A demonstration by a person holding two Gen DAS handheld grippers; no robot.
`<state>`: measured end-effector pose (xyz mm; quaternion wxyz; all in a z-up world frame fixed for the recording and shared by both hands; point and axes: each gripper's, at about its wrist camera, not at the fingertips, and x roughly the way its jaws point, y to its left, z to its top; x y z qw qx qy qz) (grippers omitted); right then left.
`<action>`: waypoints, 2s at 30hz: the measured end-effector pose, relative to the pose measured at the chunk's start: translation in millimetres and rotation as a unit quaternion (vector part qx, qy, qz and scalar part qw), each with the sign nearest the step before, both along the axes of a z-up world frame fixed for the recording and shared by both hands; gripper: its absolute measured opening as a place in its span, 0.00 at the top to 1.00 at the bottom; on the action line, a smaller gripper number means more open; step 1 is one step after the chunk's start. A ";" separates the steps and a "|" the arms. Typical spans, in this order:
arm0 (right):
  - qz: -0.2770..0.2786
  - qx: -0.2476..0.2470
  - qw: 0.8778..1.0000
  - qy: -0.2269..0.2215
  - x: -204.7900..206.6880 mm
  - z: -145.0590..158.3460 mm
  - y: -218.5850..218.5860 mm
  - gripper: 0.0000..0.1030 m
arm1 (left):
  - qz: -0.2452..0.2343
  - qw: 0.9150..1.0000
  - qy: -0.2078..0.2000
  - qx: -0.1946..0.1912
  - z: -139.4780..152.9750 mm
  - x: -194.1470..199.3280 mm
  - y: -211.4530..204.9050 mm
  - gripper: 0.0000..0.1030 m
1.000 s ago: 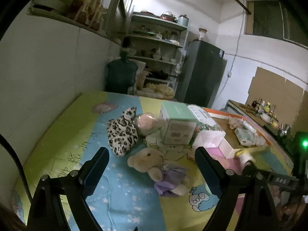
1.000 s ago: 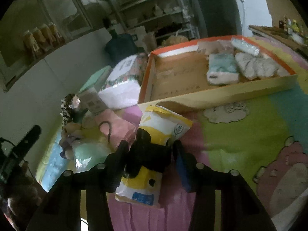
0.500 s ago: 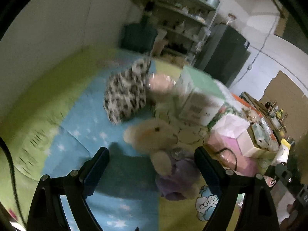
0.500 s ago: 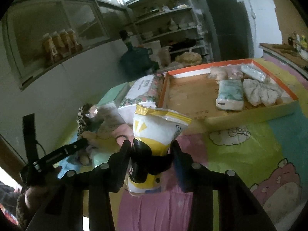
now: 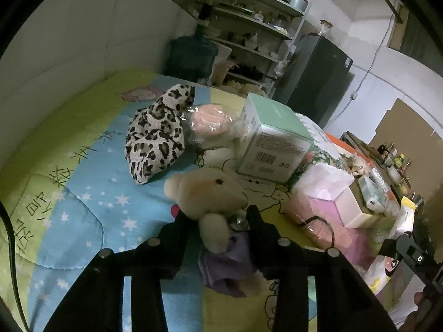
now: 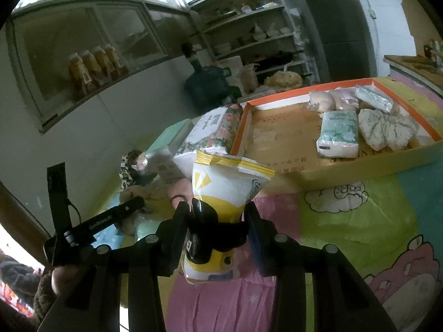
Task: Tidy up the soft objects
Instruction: 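Grasp beige teddy in purple dress with left gripper while right gripper lifts yellow bag, then carry the teddy and yellow bag with both grippers over the tray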
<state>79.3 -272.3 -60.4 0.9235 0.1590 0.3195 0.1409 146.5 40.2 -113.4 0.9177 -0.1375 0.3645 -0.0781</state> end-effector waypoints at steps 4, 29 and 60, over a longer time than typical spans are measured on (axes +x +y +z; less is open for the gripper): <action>0.001 0.002 1.000 -0.008 -2.1 3.0 -2.0 0.60 | 0.007 1.000 -0.022 0.009 12.7 -7.7 1.2 0.60; -0.023 -0.007 0.997 -0.073 -19.0 44.3 -35.0 0.60 | -0.081 0.987 -0.137 0.033 105.1 -26.4 -79.7 0.60; -0.123 -0.003 0.985 -0.117 -14.6 61.1 -141.4 0.60 | -0.168 0.976 -0.132 0.038 100.7 10.8 -209.6 0.60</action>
